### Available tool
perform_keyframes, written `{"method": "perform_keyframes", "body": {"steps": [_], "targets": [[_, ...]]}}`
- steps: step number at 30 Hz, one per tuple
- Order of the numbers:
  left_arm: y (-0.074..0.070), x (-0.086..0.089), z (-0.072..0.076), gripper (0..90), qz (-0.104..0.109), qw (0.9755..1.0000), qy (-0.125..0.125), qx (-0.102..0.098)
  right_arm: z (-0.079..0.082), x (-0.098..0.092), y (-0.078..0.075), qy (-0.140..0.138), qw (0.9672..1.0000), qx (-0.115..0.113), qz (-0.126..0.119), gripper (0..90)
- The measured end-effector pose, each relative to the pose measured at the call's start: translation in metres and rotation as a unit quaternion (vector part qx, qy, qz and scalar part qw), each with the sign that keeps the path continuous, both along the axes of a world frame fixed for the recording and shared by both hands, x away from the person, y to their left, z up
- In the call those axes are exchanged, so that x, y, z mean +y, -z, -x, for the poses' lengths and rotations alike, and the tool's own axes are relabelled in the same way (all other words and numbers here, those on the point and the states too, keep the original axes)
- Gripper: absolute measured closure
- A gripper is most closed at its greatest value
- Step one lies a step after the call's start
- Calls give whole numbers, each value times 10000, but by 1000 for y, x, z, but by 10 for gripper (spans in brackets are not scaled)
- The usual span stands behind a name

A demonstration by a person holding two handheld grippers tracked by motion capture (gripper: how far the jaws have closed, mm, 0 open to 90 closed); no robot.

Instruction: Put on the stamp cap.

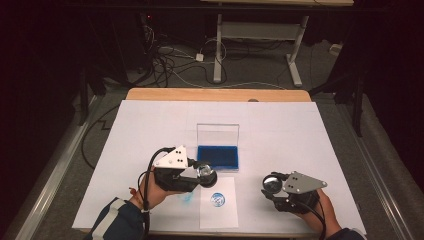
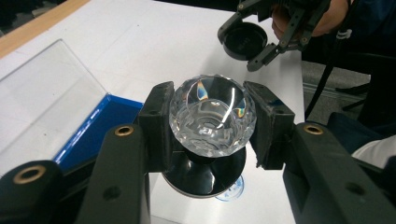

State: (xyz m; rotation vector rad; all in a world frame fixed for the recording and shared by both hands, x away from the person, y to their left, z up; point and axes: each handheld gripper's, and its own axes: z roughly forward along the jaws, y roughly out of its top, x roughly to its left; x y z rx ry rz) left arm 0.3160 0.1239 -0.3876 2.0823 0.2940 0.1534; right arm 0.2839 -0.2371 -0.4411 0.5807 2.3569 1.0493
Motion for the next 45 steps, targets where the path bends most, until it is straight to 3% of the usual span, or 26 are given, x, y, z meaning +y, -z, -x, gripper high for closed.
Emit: {"method": "perform_keyframes", "body": {"steps": [4, 9, 25, 31, 38, 45], "targets": [[-8, -3, -1, 541, 174, 9998, 37, -27, -5, 11, 1, -105, 9999, 60, -18, 379], [-11, -12, -2, 541, 201, 9997, 89, -63, -10, 25, 3, -214, 9997, 130, -84, 379], [-4, -47, -12, 541, 453, 9980, 423, 110, -15, 73, 3, -538, 9981, 124, -285, 379], [2, -58, -12, 541, 520, 9974, 483, 133, -17, 77, 2, -525, 9973, 197, -467, 379], [9, -67, -11, 541, 420, 9977, 531, 105, -16, 79, 3, -557, 9970, 238, -486, 379], [14, -69, -12, 541, 526, 9970, 555, 112, -16, 79, 4, -614, 9963, 294, -521, 379]]}}
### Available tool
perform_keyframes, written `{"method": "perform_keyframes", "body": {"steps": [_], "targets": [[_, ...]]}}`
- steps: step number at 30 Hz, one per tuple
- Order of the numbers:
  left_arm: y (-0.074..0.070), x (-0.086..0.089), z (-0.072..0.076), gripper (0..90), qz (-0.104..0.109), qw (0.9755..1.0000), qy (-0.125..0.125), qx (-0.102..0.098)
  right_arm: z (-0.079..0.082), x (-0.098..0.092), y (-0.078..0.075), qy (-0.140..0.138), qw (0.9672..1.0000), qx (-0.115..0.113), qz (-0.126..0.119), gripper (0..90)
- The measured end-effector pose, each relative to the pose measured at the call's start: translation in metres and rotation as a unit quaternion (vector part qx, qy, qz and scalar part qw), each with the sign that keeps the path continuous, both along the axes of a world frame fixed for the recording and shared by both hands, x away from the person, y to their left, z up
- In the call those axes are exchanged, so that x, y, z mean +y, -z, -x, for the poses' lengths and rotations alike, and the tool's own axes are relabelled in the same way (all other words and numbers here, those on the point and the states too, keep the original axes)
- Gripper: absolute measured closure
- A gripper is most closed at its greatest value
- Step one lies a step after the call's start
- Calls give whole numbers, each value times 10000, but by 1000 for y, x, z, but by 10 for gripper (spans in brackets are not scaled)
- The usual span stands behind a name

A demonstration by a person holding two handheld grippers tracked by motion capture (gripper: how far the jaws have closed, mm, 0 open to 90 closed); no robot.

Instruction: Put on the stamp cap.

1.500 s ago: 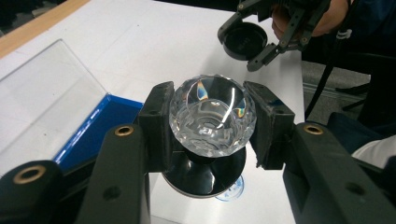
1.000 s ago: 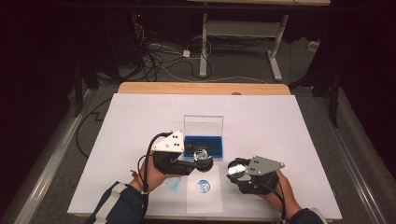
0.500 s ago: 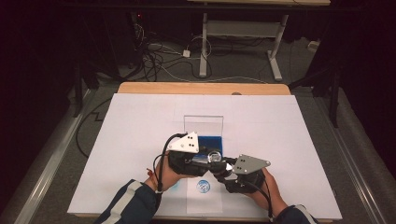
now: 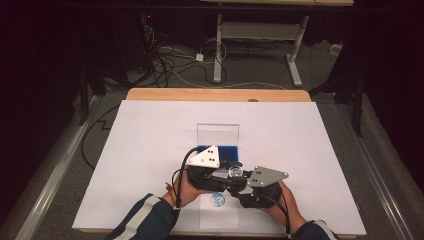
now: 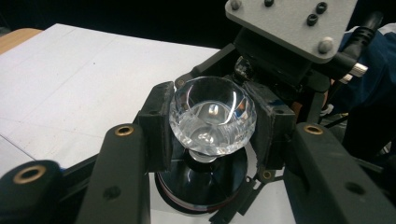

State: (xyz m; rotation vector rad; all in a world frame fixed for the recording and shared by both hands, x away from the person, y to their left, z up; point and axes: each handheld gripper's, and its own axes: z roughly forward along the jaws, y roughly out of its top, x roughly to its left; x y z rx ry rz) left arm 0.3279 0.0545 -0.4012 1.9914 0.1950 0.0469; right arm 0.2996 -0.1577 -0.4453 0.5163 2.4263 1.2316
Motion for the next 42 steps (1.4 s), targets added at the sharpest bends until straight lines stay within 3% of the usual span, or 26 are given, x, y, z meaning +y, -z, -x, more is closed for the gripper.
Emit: {"method": "perform_keyframes", "body": {"steps": [12, 15, 23, 29, 38, 42], "targets": [[4, -1, 2, 541, 45, 9998, -57, -194, -1, -3, 0, -7, 9999, 80, -151, 379], [9, 1, 0, 541, 218, 9997, -32, -60, 0, -3, -1, -10, 9998, 83, -168, 379], [10, 1, 0, 540, 236, 9997, -35, -67, 2, -3, -1, -23, 9999, 67, -145, 380], [14, 3, -3, 540, 395, 9991, -52, 145, 2, -4, -2, 2, 9999, 83, -115, 381], [17, -2, 1, 541, 263, 9996, -9, 69, 2, -3, 1, -28, 9999, 136, -6, 381], [19, -1, -3, 541, 306, 9992, 3, 240, 4, -3, 1, 10, 9999, 51, 92, 381]]}}
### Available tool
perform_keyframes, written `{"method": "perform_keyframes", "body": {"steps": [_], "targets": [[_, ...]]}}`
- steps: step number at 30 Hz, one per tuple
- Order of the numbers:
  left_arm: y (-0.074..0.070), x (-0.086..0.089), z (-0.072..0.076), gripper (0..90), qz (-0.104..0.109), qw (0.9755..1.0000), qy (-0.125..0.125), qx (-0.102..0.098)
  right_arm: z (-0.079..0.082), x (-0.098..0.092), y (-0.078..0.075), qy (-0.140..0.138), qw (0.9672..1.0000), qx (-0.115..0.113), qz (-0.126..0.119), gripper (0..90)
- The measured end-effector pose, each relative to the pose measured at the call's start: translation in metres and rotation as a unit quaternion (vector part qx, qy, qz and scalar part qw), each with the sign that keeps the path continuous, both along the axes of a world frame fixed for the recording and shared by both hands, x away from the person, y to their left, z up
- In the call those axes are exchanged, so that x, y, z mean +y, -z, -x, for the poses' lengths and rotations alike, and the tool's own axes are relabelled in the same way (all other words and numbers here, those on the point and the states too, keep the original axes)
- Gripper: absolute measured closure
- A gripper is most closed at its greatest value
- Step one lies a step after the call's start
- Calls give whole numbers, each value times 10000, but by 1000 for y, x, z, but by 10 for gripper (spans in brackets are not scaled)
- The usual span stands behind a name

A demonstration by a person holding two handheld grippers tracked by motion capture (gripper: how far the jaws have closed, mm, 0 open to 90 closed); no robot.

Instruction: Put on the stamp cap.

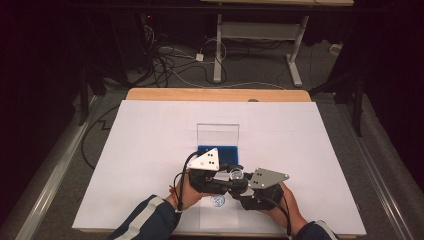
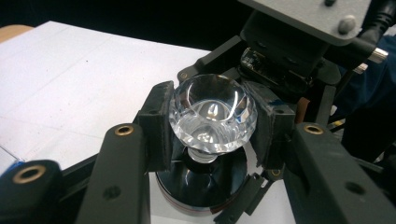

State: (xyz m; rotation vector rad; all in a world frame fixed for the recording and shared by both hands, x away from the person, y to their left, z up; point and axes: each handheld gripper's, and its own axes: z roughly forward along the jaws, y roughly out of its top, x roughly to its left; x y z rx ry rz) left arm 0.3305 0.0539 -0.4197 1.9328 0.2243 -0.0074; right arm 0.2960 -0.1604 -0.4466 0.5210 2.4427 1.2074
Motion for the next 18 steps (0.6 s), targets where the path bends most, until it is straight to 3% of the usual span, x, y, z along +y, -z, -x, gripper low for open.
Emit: {"method": "perform_keyframes", "body": {"steps": [2, 6, 10, 18], "targets": [[1, 1, -2, 541, 24, 10000, 26, 59, 1, 0, -1, -8, 10000, -45, -11, 381], [1, 0, 1, 541, -34, 10000, 37, -5, 2, 0, -1, -12, 9999, -67, 80, 381], [3, 4, -4, 541, 124, 9996, 101, 219, 3, -1, -2, -27, 9999, -127, 95, 381], [7, 3, -5, 541, 130, 9993, 143, 310, 4, -1, -1, -29, 9996, -203, 204, 380]]}}
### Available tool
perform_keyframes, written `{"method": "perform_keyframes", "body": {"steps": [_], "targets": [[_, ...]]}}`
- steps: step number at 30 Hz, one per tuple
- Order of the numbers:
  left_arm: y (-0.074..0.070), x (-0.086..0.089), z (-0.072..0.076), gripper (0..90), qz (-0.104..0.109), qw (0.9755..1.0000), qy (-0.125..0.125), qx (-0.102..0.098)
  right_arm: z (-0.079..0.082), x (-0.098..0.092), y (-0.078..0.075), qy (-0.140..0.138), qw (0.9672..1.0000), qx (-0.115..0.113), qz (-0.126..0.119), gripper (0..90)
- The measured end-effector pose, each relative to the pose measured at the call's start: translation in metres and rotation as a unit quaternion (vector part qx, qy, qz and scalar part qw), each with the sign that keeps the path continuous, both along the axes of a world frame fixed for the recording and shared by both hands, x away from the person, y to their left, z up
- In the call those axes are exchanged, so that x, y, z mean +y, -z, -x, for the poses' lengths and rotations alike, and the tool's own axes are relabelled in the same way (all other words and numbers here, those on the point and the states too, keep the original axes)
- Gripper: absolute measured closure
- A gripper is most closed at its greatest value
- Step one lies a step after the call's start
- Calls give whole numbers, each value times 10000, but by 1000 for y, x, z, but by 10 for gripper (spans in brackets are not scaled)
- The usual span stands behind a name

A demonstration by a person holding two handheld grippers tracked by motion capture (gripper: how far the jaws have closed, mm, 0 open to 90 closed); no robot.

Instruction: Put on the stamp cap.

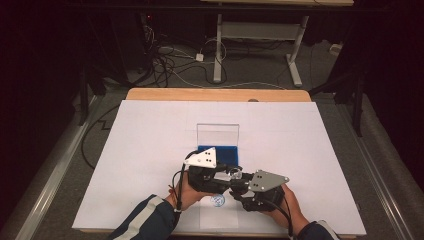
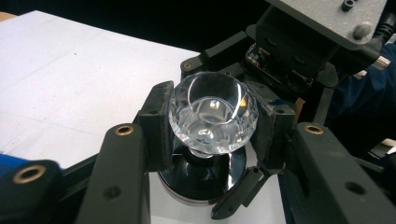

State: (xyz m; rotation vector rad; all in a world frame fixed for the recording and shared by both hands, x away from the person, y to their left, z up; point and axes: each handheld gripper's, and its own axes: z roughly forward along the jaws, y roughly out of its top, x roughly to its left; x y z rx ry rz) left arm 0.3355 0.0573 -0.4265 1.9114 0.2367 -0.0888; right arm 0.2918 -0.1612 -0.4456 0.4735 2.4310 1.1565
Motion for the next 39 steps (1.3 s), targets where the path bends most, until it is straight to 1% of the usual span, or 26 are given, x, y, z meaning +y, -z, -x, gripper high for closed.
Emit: {"method": "perform_keyframes", "body": {"steps": [1, 2, 4, 6, 8, 10, 11, 12, 15, 17, 20, 22, 23, 25, 27, 29, 31, 33, 39], "targets": [[0, 0, 0, 541, 9, 10000, -12, 10, 0, 0, 0, -2, 10000, -21, 39, 380], [0, 0, 0, 541, 19, 10000, -26, 19, 0, 0, 0, -8, 10000, -3, 13, 380], [0, 0, 0, 540, -16, 10000, 0, 2, 0, 0, 0, -15, 10000, -38, 64, 379], [0, 0, 0, 541, 9, 10000, 13, 47, 0, 0, 0, -21, 10000, -25, 24, 379], [1, 0, 0, 541, 2, 10000, 10, 57, 1, 1, 0, -14, 10000, -51, 72, 379], [0, -1, 0, 541, -20, 10000, 53, 44, 1, 1, 0, -31, 10000, -36, 46, 379], [0, -1, 0, 541, -8, 10000, 51, 47, 1, 1, 0, -58, 10000, -28, 60, 379], [0, -2, 1, 541, 6, 10000, 54, 41, 0, 0, 0, -82, 10000, -9, 22, 379], [-1, -5, 5, 541, -119, 9999, 19, -56, -1, 1, 1, -123, 9999, 91, 7, 379], [-1, -7, 5, 541, -162, 9998, -1, -88, -2, 1, 3, -139, 9998, 153, -15, 378], [-2, -4, 4, 540, -126, 9999, -9, -114, -3, 0, 3, -122, 9998, 126, -72, 378], [-4, -4, 5, 539, -192, 9997, -39, -161, -2, -1, 2, -124, 9999, 76, -71, 378], [-4, -5, 6, 538, -241, 9994, -55, -224, -2, 0, 2, -129, 9999, 82, -59, 378], [-5, -6, 7, 538, -337, 9990, -61, -291, -2, 1, 2, -129, 9999, 76, 5, 377], [-5, -6, 8, 536, -359, 9987, -99, -342, -2, 1, 3, -132, 9999, 81, 16, 377], [-6, -6, 8, 535, -378, 9986, -104, -342, -3, 0, 3, -120, 9999, 69, 4, 377], [-7, -6, 8, 534, -399, 9984, -119, -374, -2, 1, 3, -102, 9999, 32, 25, 376], [-7, -7, 9, 535, -417, 9981, -128, -424, -2, 1, 3, -116, 9999, 46, 11, 376], [-8, -8, 10, 537, -409, 9981, -153, -429, -2, 1, 4, -88, 10000, 3, -22, 373]]}}
